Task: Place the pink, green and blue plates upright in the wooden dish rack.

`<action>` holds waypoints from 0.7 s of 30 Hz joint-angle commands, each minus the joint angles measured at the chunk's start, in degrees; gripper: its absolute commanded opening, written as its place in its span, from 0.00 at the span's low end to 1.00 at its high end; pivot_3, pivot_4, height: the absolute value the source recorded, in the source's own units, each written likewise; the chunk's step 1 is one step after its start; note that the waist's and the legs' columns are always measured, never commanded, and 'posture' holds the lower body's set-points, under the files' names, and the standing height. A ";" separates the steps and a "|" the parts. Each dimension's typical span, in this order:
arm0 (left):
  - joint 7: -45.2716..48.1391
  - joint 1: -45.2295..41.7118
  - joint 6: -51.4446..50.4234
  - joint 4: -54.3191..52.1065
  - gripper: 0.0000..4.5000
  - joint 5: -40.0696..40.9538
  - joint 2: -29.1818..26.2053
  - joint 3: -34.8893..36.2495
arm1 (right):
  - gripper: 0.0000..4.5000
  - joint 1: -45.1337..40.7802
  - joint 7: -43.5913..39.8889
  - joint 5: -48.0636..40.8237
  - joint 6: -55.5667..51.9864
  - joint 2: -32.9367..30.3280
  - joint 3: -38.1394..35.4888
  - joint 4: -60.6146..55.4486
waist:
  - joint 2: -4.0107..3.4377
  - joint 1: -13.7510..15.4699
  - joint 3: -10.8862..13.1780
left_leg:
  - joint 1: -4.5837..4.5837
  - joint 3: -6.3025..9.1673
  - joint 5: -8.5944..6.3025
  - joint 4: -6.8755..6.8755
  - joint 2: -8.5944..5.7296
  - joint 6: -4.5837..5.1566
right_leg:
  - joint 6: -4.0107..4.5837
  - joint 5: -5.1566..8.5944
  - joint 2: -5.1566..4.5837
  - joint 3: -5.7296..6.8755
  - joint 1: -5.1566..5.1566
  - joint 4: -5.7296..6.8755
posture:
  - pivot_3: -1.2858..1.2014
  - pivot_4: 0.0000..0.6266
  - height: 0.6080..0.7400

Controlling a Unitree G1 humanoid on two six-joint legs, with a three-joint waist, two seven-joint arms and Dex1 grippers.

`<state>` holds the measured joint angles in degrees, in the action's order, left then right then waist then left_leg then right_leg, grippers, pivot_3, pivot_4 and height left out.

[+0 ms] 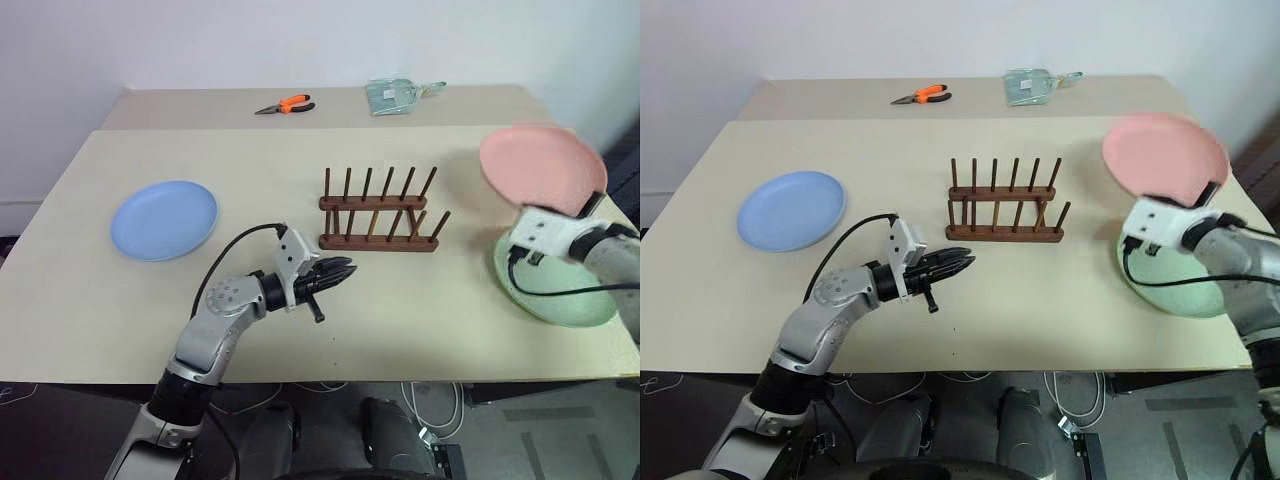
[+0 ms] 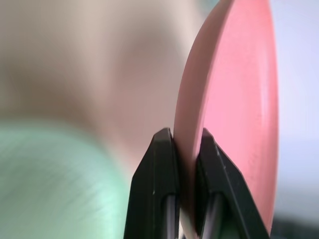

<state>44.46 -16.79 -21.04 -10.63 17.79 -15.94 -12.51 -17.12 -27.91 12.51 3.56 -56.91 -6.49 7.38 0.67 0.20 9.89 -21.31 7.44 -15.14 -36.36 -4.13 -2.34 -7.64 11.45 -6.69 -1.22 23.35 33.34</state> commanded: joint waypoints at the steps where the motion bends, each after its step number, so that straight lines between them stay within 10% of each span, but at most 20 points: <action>1: 0.64 -0.92 0.53 -0.63 0.14 1.24 -0.13 0.79 | 0.01 -3.06 -2.72 -36.69 -22.15 10.68 -10.33 -20.19 | 0.10 -0.22 0.05 | 0.01 0.02 0.00 0.01 0.00 0.00 | 0.00 0.00 0.00 0.00 -0.01 0.01 | 0.52 0.24 1.00; 6: 1.29 -1.44 0.19 -0.55 0.14 2.07 -0.39 1.31 | 0.01 -7.45 3.80 -65.71 -42.41 18.49 -16.12 -29.72 | 0.04 -0.29 0.07 | -0.05 0.22 0.00 0.00 0.02 0.01 | 0.04 0.01 0.01 0.07 -0.02 0.00 | 0.52 0.24 1.00; 19: 0.53 0.60 0.09 -2.79 0.14 2.47 -1.54 1.23 | 0.01 -8.09 12.78 -68.31 -49.99 22.94 -13.47 -26.23 | 0.03 0.41 0.06 | -0.05 0.14 -0.01 0.07 -0.01 0.03 | 0.04 0.01 0.00 0.11 0.06 -0.04 | 0.52 0.24 1.00; 21: 0.43 0.70 0.05 -2.93 0.14 2.46 -1.64 1.16 | 0.18 -8.42 13.51 -67.60 -49.51 23.42 -13.61 -25.76 | 0.03 0.41 0.06 | -0.06 0.13 -0.01 0.07 -0.01 0.03 | 0.05 0.01 0.00 0.11 0.05 -0.04 | 0.52 0.24 1.00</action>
<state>44.93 -16.26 -21.03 -11.41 19.43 -17.42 -12.00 -24.63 -14.94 -55.22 -46.77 -33.83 -19.47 -17.62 0.70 0.60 9.95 -21.36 7.56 -15.15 -36.29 -4.14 -2.31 -7.60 11.46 -6.69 -1.11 23.41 33.30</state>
